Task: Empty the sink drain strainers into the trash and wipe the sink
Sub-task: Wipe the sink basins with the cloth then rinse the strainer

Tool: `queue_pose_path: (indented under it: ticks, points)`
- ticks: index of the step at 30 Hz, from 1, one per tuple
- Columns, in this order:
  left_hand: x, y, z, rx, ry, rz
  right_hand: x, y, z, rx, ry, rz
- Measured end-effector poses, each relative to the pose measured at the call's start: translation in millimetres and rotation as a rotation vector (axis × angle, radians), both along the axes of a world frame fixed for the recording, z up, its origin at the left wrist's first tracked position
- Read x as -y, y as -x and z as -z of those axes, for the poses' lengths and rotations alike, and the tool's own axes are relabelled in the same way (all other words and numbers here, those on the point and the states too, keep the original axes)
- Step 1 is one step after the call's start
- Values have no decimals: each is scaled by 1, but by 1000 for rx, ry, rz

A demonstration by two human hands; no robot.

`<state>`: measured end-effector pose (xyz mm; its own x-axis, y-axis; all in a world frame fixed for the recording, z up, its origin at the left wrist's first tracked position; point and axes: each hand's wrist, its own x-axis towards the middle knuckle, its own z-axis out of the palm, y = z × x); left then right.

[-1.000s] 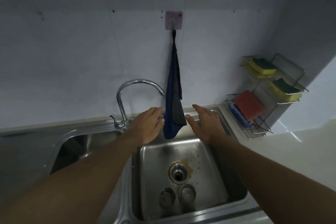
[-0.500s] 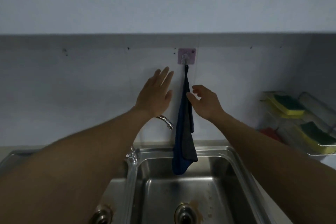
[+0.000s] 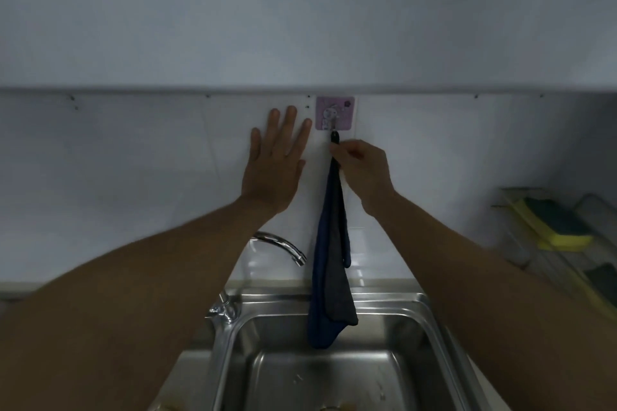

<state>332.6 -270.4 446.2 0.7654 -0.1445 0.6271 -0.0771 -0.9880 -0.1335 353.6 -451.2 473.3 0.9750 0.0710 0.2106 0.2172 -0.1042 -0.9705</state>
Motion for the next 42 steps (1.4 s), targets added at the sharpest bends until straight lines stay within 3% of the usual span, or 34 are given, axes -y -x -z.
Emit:
queue_pose_path:
  ticks: [5,14,22,26,30,35,42]
  points:
    - [0,1,2,16,-16,-2,10,2,-5,113,-104,-25]
    - [-3,12,-8,-67,-12,10,-6,-1,-49,-92,-123,9]
    - [-19,52,14,-365,-40,-18,-12,5,-69,-101,21,67]
    - [-5,60,-17,-317,225,190,-4,24,-60,40,58,52]
    - [27,72,-49,-614,768,270,2,45,-61,176,52,43]
    - [51,99,-50,-764,974,298,17,75,-68,208,-57,26]
    - [71,141,-32,-565,1334,297,39,124,-42,215,-128,27]
